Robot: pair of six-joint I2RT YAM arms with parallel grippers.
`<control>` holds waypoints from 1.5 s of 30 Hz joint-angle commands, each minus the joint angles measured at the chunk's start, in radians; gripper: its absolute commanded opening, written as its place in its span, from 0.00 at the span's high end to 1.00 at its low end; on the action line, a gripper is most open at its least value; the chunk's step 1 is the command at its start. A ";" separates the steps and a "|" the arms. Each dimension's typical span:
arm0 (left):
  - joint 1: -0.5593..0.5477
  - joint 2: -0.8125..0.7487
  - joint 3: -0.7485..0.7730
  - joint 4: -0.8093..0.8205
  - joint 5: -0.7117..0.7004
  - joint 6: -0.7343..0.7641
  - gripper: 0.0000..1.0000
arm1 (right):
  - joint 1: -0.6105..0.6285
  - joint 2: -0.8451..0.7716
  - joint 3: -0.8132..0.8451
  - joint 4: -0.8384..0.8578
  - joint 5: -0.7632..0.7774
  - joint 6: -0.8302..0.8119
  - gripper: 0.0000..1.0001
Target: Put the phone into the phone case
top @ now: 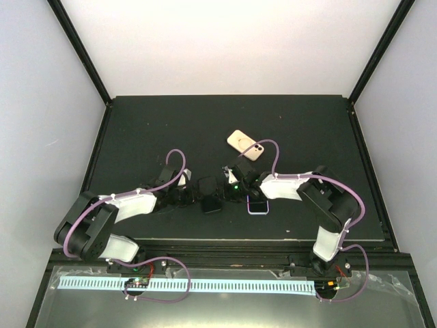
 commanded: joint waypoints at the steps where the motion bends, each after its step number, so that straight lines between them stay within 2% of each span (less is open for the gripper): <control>1: 0.002 0.007 -0.005 -0.034 -0.021 0.018 0.67 | -0.002 0.039 0.015 0.047 -0.017 0.011 0.47; 8: 0.001 0.022 -0.026 -0.022 -0.024 0.018 0.71 | -0.003 0.051 0.007 0.153 -0.108 0.053 0.43; 16: 0.002 0.000 -0.046 -0.041 -0.035 0.020 0.77 | -0.029 0.051 -0.075 0.447 -0.236 0.203 0.43; 27: 0.008 -0.090 -0.071 -0.089 -0.050 0.012 0.75 | -0.033 0.049 -0.118 0.631 -0.304 0.297 0.45; 36: 0.012 -0.109 -0.100 -0.091 -0.053 0.007 0.74 | -0.032 0.069 -0.102 0.564 -0.290 0.265 0.47; 40: 0.012 -0.109 -0.096 -0.086 -0.044 0.005 0.72 | -0.032 0.063 -0.084 0.478 -0.267 0.219 0.55; 45: 0.012 -0.108 -0.091 -0.087 -0.038 0.006 0.70 | -0.033 0.078 -0.082 0.462 -0.262 0.212 0.66</control>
